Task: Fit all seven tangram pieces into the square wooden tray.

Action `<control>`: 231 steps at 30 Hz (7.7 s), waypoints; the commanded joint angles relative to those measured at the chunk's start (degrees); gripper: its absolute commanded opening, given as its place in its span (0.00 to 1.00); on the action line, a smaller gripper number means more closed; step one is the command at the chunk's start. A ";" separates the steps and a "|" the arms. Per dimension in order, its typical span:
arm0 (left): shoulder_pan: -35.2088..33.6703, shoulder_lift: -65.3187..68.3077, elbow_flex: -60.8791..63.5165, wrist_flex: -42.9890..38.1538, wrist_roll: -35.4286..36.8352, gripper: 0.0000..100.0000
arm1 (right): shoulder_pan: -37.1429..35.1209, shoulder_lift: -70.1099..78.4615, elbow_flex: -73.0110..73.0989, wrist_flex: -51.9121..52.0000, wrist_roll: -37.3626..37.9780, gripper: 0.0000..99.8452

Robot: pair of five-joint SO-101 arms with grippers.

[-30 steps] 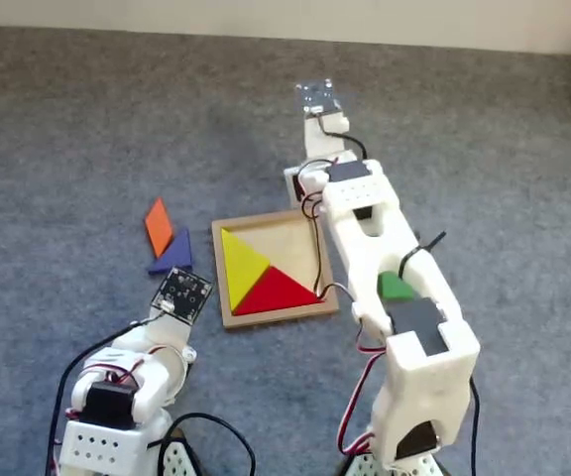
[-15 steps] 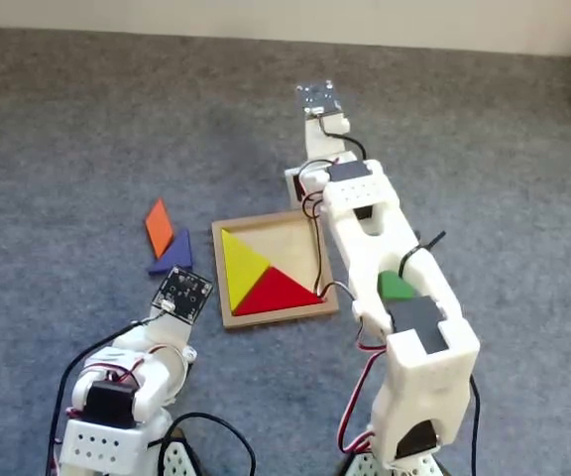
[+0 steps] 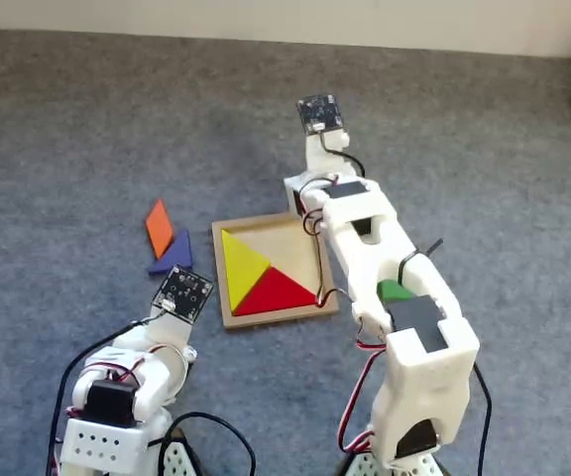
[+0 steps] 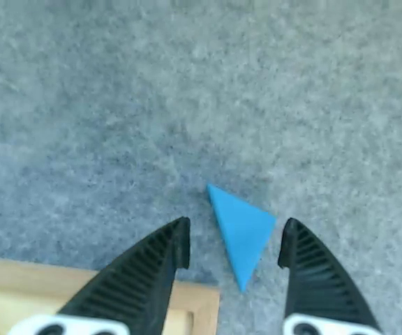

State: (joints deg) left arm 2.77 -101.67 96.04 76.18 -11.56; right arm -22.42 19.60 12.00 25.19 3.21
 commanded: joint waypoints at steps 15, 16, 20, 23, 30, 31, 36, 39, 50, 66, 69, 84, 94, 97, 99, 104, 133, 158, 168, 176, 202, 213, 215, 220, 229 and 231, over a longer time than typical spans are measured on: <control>-0.40 -2.33 1.10 0.18 0.44 0.01 | 1.10 11.38 -7.16 -3.38 3.87 0.21; -0.40 -2.33 1.10 0.18 0.44 0.01 | 1.10 11.38 -7.16 -3.38 3.96 0.21; -0.40 -2.33 1.10 0.18 0.44 0.01 | 1.54 11.38 -7.16 -3.38 4.04 0.11; -0.40 -2.33 1.10 0.18 0.44 0.01 | 1.98 11.38 -7.16 -3.30 4.04 0.02; -0.40 -2.33 1.10 0.18 0.44 0.01 | 2.86 9.80 -6.99 -3.21 4.13 0.01; -0.40 -2.33 1.10 0.18 0.44 0.01 | 3.12 8.57 -6.55 -2.77 4.13 0.01; -0.40 -2.33 1.10 0.18 0.44 0.01 | 3.21 -0.13 -1.54 0.48 4.22 0.01; -0.40 -2.33 1.10 0.18 0.44 0.01 | 3.12 -5.14 2.59 0.31 4.22 0.01; -0.40 -2.33 1.10 0.18 0.44 0.01 | 1.10 -19.65 15.69 0.31 13.45 0.01; -0.40 -2.33 1.10 0.18 0.44 0.01 | -10.51 -32.04 27.47 0.40 7.74 0.01; -0.40 -2.33 1.10 0.18 0.44 0.01 | -10.95 -31.96 27.47 0.40 2.99 0.01; -0.40 -2.33 1.10 0.18 0.44 0.01 | -10.68 -31.87 27.21 0.40 -32.35 0.01; -0.40 -2.33 1.10 0.18 0.44 0.01 | -12.00 -31.87 27.21 0.40 -70.42 0.01; -0.40 -2.33 1.10 0.18 0.44 0.01 | -12.00 -31.87 27.12 0.40 -70.68 0.03; -0.40 -2.33 1.10 0.18 0.44 0.01 | -12.09 -31.87 27.12 0.40 -70.77 0.09; -0.40 -2.33 1.10 0.18 0.44 0.01 | -12.09 -31.96 27.12 0.22 -70.77 0.30; -0.48 -2.33 1.10 0.18 0.44 0.01 | -14.20 -28.70 27.03 -9.54 -43.34 0.00; -0.48 -2.33 1.10 0.18 0.44 0.01 | -3.91 -7.78 15.08 -9.45 -43.25 0.00; -0.48 -2.33 1.10 0.18 0.44 0.01 | -6.02 -24.48 17.27 -9.01 -40.53 0.00; -0.48 -2.33 1.10 0.18 0.44 0.01 | -4.35 -32.84 25.89 -0.84 -33.76 0.00; -0.48 -2.33 1.10 0.18 0.44 0.01 | -5.93 -22.20 23.43 9.10 -19.34 0.00; -0.48 -2.33 1.10 0.18 0.44 0.01 | -3.03 -22.11 23.43 9.27 -18.90 0.00; -0.48 -2.33 1.10 0.18 0.44 0.01 | -2.95 -21.14 23.43 9.19 -18.90 0.00; -0.48 -2.33 1.10 0.18 0.44 0.01 | -3.82 -14.90 19.56 8.13 -18.90 0.00; -0.48 -2.33 1.10 0.18 0.44 0.01 | -8.84 -10.86 12.00 8.04 -19.16 0.00; -0.48 -2.33 1.10 0.18 0.44 0.01 | -10.86 -10.86 10.77 7.87 -19.25 0.00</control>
State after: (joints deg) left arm 2.77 -101.67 96.04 76.18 -11.47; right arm -29.80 9.58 27.12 34.24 -16.40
